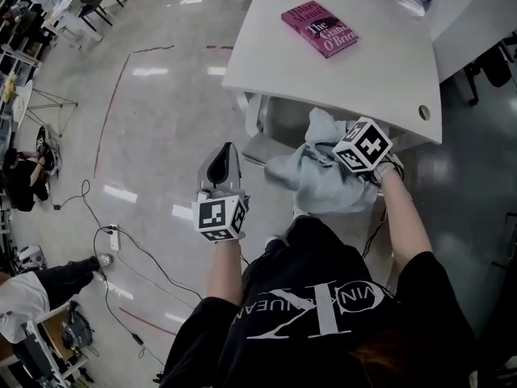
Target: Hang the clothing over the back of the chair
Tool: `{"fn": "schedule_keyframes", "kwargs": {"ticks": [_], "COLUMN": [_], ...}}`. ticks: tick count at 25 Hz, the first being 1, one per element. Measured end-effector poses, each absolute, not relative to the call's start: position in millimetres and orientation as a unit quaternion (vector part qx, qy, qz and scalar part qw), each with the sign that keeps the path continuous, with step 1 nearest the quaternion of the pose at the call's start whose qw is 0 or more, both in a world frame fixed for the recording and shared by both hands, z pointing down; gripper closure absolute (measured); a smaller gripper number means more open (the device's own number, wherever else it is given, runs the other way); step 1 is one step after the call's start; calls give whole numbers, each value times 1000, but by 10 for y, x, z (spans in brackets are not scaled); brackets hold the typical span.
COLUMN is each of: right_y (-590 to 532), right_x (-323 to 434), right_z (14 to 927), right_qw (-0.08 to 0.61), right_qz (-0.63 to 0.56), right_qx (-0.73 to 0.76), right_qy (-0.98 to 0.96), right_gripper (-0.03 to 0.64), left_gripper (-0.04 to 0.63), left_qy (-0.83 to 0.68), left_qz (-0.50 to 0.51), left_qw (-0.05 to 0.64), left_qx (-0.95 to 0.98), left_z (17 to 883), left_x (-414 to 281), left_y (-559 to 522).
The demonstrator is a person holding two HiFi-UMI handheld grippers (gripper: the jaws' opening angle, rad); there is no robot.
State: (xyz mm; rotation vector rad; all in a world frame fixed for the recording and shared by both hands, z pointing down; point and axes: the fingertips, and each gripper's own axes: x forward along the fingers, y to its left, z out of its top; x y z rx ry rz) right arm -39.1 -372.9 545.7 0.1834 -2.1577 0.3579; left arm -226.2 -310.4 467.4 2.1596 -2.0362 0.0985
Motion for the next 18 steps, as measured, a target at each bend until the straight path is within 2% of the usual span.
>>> {"fn": "schedule_keyframes", "kwargs": {"ticks": [6,18], "right_y": [-3707,-3738], "right_x": [-314,-8], "right_z": [5472,5357], "right_qw": [504,531], "right_qz": [150,148], "right_qx": [56,90], "right_qy": [-849,-830], "right_gripper": [439,377], "left_gripper": [584,584], "left_qy": [-680,-667], "left_qz": [29,22], "left_qw": [89,89], "left_qx": [727,739], "left_z": [4687,4681], "left_x": [-2240,-2180], "left_y": [-3167,-3196]}}
